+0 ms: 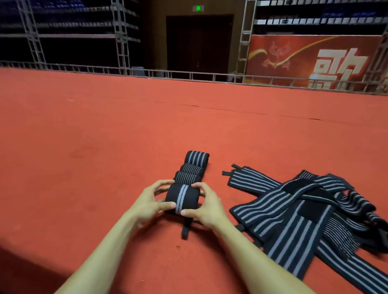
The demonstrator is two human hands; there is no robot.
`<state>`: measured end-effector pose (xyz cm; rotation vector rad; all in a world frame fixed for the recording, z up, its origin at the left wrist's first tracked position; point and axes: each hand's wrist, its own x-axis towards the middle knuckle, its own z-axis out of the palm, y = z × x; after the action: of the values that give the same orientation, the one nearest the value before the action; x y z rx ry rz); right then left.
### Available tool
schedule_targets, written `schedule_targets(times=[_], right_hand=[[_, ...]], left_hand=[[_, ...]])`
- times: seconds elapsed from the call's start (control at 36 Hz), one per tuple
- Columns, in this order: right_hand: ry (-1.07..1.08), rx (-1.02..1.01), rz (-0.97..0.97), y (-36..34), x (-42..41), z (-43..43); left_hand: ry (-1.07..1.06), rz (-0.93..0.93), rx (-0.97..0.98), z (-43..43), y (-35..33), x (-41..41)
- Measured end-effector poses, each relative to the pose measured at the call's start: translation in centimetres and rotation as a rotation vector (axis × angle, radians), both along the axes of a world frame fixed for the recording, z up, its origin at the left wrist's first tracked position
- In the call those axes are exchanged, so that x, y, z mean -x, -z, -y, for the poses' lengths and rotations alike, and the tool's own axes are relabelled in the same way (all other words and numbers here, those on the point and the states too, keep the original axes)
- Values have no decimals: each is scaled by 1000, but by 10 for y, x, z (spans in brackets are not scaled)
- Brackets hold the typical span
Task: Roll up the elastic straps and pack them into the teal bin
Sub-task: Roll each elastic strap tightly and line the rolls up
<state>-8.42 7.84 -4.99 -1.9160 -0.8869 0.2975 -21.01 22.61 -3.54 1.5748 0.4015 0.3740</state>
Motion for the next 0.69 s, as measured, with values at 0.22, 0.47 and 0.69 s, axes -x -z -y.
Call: schedule_targets(times=[0.22,0.47,0.69], right_hand=[[67,89,76,7,-12,-24],[127,115,141,12,-19,-46],[125,78,156,1,-23,-41]], left_hand=[[-17,-6,-27,-22,12,-18],[26,-60,-331,-47,10,-43],[7,-71,-531,-56,6,-47]])
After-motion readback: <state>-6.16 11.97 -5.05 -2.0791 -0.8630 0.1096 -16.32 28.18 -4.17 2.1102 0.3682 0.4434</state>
